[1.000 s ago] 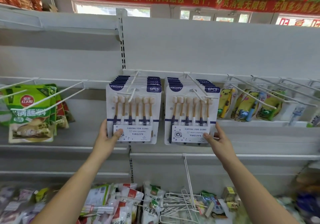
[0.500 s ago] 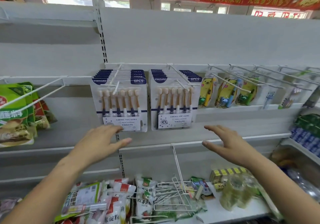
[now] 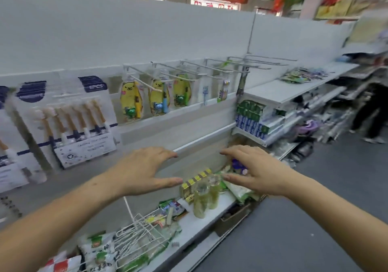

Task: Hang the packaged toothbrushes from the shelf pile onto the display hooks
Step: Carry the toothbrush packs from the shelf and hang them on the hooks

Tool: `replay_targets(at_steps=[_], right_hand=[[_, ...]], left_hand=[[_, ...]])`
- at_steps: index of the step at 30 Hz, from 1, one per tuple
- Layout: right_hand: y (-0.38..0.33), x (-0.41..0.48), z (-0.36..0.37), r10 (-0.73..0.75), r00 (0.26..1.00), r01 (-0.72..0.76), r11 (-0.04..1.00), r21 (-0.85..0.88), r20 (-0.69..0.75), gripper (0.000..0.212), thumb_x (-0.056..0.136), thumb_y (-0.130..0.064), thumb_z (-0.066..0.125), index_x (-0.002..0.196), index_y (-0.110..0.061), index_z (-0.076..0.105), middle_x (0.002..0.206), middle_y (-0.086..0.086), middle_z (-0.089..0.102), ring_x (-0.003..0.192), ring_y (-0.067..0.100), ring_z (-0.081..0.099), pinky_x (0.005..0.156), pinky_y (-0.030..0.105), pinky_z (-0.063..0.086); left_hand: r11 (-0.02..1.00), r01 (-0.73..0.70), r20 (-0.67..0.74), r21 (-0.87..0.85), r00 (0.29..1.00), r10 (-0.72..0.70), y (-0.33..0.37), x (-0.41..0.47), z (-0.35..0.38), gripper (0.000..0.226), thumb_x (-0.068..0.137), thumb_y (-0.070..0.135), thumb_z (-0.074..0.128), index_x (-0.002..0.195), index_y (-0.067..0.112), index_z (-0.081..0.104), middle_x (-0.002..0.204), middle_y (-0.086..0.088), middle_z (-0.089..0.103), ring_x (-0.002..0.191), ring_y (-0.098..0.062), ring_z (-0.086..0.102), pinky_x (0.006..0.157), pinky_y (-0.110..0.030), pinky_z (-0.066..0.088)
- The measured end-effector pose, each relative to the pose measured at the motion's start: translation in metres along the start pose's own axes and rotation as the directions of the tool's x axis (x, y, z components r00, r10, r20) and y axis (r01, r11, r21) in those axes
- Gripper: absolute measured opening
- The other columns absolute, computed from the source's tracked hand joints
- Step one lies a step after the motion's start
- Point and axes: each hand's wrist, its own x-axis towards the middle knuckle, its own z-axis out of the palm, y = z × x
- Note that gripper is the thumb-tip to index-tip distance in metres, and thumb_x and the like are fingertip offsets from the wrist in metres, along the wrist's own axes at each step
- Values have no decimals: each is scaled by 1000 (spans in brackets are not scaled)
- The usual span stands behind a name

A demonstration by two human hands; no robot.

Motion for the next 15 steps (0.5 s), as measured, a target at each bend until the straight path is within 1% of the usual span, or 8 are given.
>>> replay_targets(at_steps=[4, 6, 9, 10, 13, 14, 15], right_hand=[[68, -38, -27, 81, 995, -83, 996, -18, -63, 76, 88, -84, 31, 149, -39, 34, 143, -14, 49, 132, 10, 46, 112, 36, 36], [103, -53, -40, 122, 988, -126, 991, -37, -97, 73, 91, -77, 39, 151, -35, 36, 143, -10, 50, 131, 13, 47, 110, 34, 36], [159, -74, -58, 182, 976, -193, 977, -88, -122, 71, 94, -70, 43, 151, -29, 38, 144, -4, 51, 129, 17, 49, 105, 33, 37], [178, -79, -63, 207, 971, -220, 970, -100, -124, 72, 94, -71, 43, 151, -27, 38, 145, -3, 51, 129, 17, 49, 106, 34, 38], [231, -93, -75, 288, 950, -301, 947, -110, -123, 75, 93, -72, 41, 151, -25, 39, 146, 0, 52, 131, 20, 50, 108, 40, 41], [248, -97, -78, 313, 942, -326, 939, -106, -123, 75, 93, -72, 42, 151, -25, 39, 146, 0, 52, 132, 20, 49, 108, 42, 41], [264, -101, -81, 339, 933, -351, 931, -100, -119, 74, 93, -71, 43, 152, -25, 39, 146, 0, 52, 132, 20, 49, 108, 42, 41]], left_hand=[[994, -90, -48, -59, 995, 88, 68, 81, -11, 102, 72, 99, 23, 151, 36, 38, 153, 11, 47, 135, -11, 47, 112, -32, 37], [989, -144, -62, -42, 988, 141, 110, 125, -15, 105, 71, 99, 22, 151, 34, 39, 153, 10, 48, 135, -12, 48, 112, -33, 38], [977, -214, -70, 6, 974, 214, 173, 192, -14, 93, 80, 89, 35, 152, 30, 41, 153, 7, 49, 135, -14, 50, 111, -34, 41], [972, -233, -80, 14, 969, 234, 192, 214, -13, 94, 80, 89, 34, 152, 29, 42, 152, 6, 51, 134, -15, 51, 110, -35, 42], [965, -263, -107, 19, 959, 263, 241, 276, -8, 115, 67, 101, 17, 149, 26, 46, 147, 2, 56, 130, -18, 55, 106, -38, 47], [963, -269, -113, 17, 957, 269, 255, 296, -6, 114, 68, 101, 18, 148, 25, 47, 146, 1, 57, 129, -19, 56, 104, -38, 48], [961, -275, -116, 17, 954, 275, 268, 316, -3, 107, 73, 97, 24, 147, 24, 48, 145, 0, 57, 129, -20, 57, 104, -39, 48]])
